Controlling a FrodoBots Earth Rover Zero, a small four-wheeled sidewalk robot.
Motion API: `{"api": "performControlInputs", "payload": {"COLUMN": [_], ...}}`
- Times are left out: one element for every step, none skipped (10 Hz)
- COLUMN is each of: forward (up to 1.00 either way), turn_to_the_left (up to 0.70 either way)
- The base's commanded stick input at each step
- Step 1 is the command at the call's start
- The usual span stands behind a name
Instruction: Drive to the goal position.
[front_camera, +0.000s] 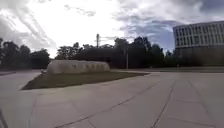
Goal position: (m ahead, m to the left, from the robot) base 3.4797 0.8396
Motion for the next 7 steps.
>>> {"api": "performControlInputs", "payload": {"forward": [0.00, 0.00, 0.00, 0.00, 0.00, 0.00, 0.41], "turn_to_the_left": [0.00, 0.00, 0.00, 0.00, 0.00, 0.00, 0.00]}}
